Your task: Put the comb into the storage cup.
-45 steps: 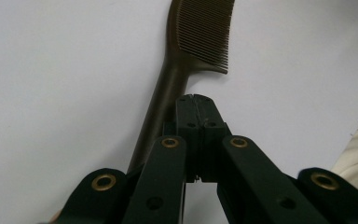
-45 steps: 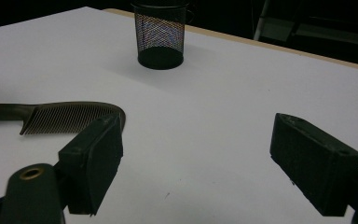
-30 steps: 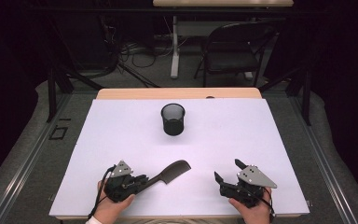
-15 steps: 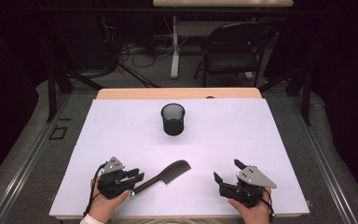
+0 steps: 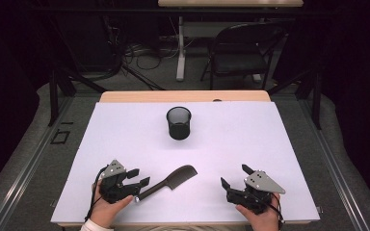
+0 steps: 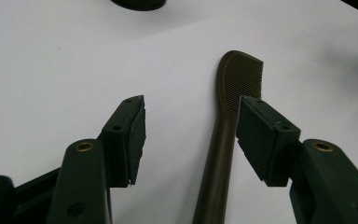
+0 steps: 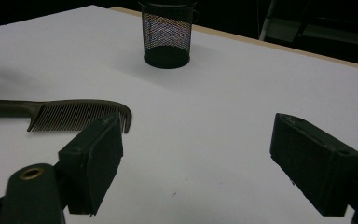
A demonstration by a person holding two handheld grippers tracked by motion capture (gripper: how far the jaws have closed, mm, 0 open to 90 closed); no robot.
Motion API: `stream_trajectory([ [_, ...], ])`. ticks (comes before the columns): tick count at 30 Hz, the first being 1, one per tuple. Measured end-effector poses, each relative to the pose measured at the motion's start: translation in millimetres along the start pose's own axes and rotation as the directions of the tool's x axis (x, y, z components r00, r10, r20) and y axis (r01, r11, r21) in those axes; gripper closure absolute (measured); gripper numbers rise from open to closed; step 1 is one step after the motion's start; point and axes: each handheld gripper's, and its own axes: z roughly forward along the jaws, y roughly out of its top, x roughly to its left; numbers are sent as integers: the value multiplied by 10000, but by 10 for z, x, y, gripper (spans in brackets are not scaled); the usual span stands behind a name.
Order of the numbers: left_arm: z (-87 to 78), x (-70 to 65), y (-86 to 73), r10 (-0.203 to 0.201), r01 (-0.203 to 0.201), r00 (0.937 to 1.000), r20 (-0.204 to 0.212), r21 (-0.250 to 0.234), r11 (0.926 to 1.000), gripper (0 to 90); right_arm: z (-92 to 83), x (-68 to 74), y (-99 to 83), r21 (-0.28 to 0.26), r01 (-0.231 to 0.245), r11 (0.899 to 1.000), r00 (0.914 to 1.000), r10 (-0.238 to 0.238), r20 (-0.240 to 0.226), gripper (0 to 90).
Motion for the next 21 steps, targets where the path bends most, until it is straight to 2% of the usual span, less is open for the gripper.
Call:
stream_trajectory([
  [6,-11,41,14,81,-81,10000,-1,-33,10000,388,-1,2,1,26,0,10000,10000,0,-7,169],
  [7,-10,49,13,29,-28,10000,52,-177,9998,388,-1,2,1,26,0,10000,10000,0,-7,169],
  [8,-10,66,11,264,-258,9996,137,-438,9987,387,-1,2,0,26,2,10000,10000,-2,-7,169],
  [9,-28,87,21,519,-522,9986,-61,-585,9969,385,-1,1,0,-8,5,10000,10000,-5,-9,169],
  [11,-35,96,29,524,-534,9985,-164,-678,9963,385,-2,1,0,-10,1,10000,10000,-1,-9,169],
  [13,-59,123,38,667,-694,9973,-306,-981,9928,385,1,2,0,-2,-7,10000,10000,7,-9,169],
  [21,-137,198,63,474,-540,9973,-568,-1219,9911,385,-1,6,1,53,1,10000,10000,-1,-38,169],
])
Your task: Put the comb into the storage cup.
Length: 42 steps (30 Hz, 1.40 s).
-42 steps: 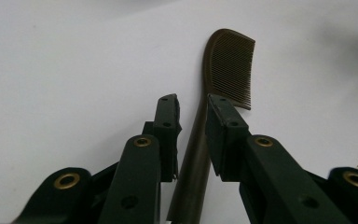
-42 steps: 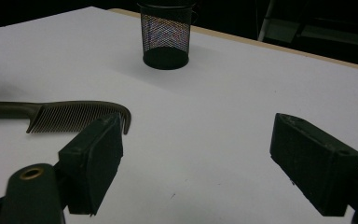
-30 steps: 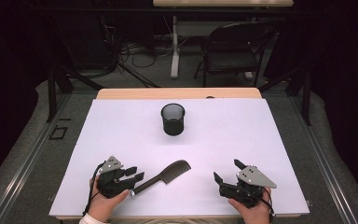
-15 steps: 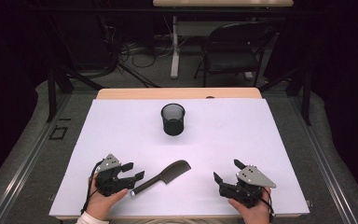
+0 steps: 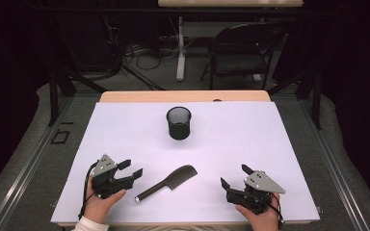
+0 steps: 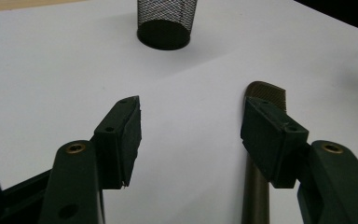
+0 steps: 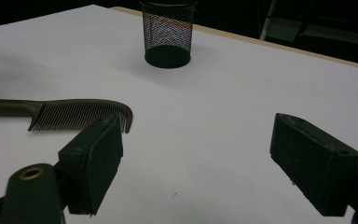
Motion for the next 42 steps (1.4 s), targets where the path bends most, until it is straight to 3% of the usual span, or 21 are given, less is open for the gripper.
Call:
stream_trajectory([
  [7,-19,30,2,8,-1,9997,-250,279,9996,346,1,2,-1,5,31,10000,10000,-31,-13,169],
  [18,-6,17,31,145,-147,9999,70,297,9995,171,1,4,-1,0,48,10000,10000,-48,-33,169],
  [29,9,-38,66,497,-514,9982,324,533,9973,156,2,6,0,24,71,10000,10000,-71,-50,169],
  [35,31,-101,90,903,-932,9951,401,770,9927,157,13,15,-2,42,97,9999,9999,-97,-78,169],
  [42,65,-184,109,1088,-1169,9909,791,1059,9875,166,20,12,-7,38,73,10000,9999,-72,-99,169],
])
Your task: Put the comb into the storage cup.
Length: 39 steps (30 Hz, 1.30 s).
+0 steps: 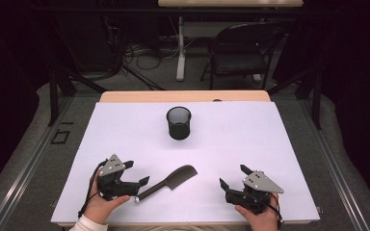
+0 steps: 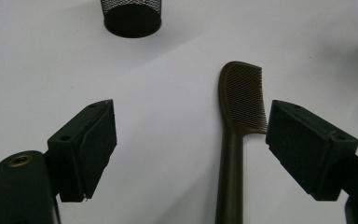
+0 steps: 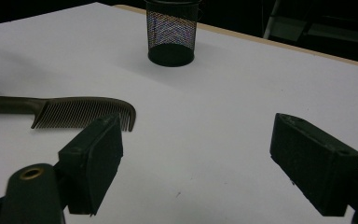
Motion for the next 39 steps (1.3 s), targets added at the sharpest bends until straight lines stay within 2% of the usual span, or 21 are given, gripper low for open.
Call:
stream_trajectory([
  [2,14,-29,12,100,-102,9999,119,108,9999,166,3,0,-2,14,-37,10000,10000,37,-3,169],
  [6,31,-75,30,301,-303,9995,80,280,9991,175,5,0,-3,41,17,10000,10000,-17,-3,169],
  [14,26,-84,54,293,-302,9994,177,484,9984,180,7,0,-4,52,20,10000,10000,-20,-5,169],
  [23,-25,-114,136,386,-400,9988,309,466,9981,180,9,0,-4,72,-2,10000,10000,2,2,169],
  [26,-31,-113,163,451,-472,9983,364,595,9971,209,9,3,-5,46,-6,10000,10000,6,9,169],
  [34,-26,-96,207,578,-614,9975,396,953,9936,209,8,9,-4,28,-24,10000,10000,24,13,169],
  [36,-25,-90,213,561,-604,9974,456,1010,9930,209,6,10,-4,59,-16,10000,10000,16,22,169],
  [39,-24,-68,227,323,-392,9973,654,1066,9935,209,5,4,-3,40,-29,10000,10000,29,20,169],
])
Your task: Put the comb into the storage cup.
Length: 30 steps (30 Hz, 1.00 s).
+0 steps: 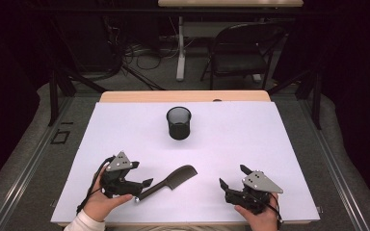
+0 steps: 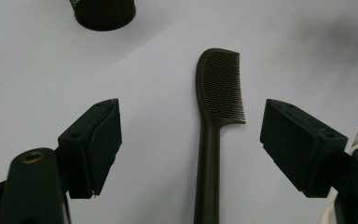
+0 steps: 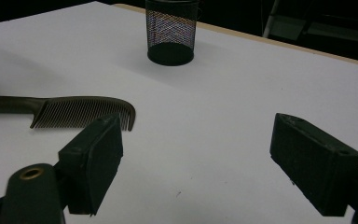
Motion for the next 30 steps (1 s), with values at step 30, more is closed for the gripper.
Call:
stream_trajectory([
  [30,61,-34,169,16,-32,9998,180,880,9961,314,29,59,-5,47,138,9999,9991,-136,-402,162],
])
